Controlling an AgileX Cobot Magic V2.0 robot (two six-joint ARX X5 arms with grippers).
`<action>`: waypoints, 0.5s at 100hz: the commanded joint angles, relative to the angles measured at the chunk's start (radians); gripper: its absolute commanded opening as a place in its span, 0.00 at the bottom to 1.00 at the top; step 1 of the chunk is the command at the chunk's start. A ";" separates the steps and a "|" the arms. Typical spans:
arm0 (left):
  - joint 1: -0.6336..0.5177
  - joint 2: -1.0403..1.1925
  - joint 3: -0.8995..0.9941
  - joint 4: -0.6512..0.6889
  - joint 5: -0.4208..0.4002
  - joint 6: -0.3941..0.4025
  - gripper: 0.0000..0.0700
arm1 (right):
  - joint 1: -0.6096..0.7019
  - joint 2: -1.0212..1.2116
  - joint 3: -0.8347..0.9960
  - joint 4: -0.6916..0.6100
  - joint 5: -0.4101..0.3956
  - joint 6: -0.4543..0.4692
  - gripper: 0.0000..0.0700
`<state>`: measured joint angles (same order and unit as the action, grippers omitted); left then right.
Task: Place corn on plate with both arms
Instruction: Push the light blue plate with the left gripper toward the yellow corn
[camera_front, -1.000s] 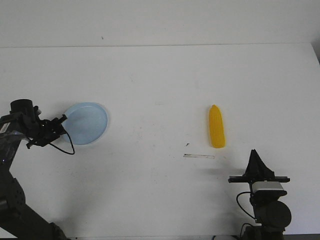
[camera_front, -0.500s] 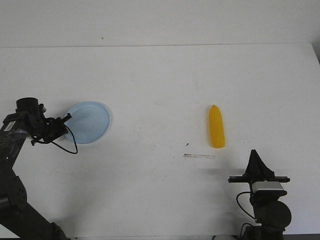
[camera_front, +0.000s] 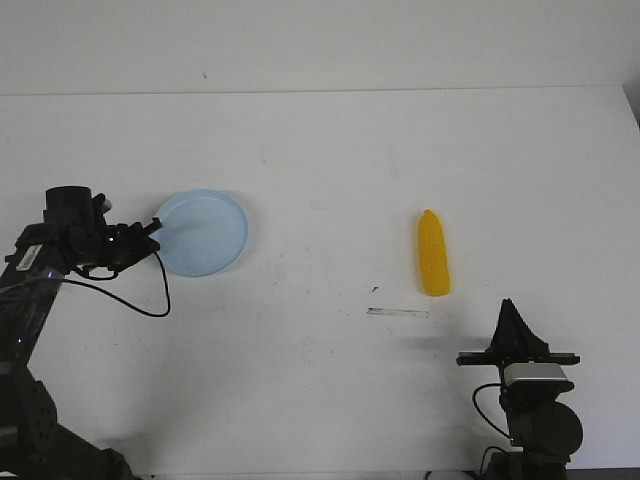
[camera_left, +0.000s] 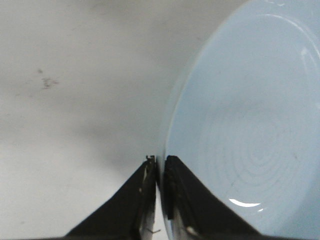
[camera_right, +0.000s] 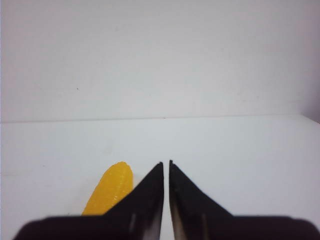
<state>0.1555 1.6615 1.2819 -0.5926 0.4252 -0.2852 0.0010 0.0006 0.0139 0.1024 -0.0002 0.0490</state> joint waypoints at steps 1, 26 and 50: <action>-0.035 0.012 0.016 -0.004 0.010 -0.013 0.00 | 0.001 0.000 -0.001 0.010 0.000 -0.002 0.02; -0.259 0.012 0.016 0.008 0.010 -0.016 0.00 | 0.001 0.000 -0.001 0.010 0.000 -0.002 0.02; -0.458 0.041 0.016 0.071 0.009 -0.029 0.00 | 0.001 0.000 -0.001 0.010 0.000 -0.002 0.02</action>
<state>-0.2771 1.6646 1.2827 -0.5301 0.4259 -0.3035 0.0010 0.0006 0.0139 0.1024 -0.0002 0.0490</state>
